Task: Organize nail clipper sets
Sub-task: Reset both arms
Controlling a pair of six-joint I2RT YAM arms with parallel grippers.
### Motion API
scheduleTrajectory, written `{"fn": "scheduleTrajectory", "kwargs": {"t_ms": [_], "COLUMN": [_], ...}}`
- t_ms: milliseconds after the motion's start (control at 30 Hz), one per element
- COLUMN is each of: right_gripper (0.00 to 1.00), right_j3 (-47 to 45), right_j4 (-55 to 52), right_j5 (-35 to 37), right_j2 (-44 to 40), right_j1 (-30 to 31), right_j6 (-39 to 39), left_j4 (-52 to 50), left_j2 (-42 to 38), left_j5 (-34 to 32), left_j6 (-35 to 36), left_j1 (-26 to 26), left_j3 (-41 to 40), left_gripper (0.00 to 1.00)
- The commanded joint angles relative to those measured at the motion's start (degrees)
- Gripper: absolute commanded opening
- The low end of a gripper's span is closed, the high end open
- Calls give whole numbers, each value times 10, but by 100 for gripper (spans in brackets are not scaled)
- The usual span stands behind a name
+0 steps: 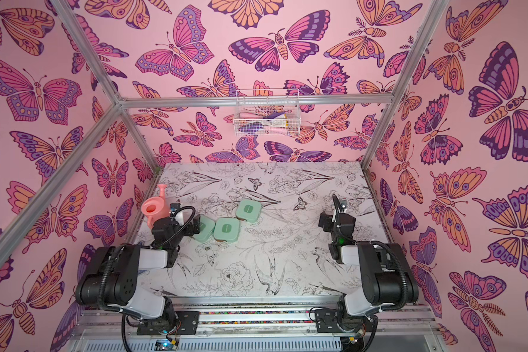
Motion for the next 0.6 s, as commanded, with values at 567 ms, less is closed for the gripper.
{"fn": "scheduleTrajectory", "kwargs": {"t_ms": [567], "right_gripper": [99], "right_j3": [-65], "right_j4": [-7], "right_j5": [-36], "right_j2": [-162], "right_j1": [39], "right_j6": [-61], "left_j4": [7], "left_j2": [2], "left_j5": [9], "left_j6": [5], "left_j1": [3], "left_j3": [2], "left_gripper": [99]}}
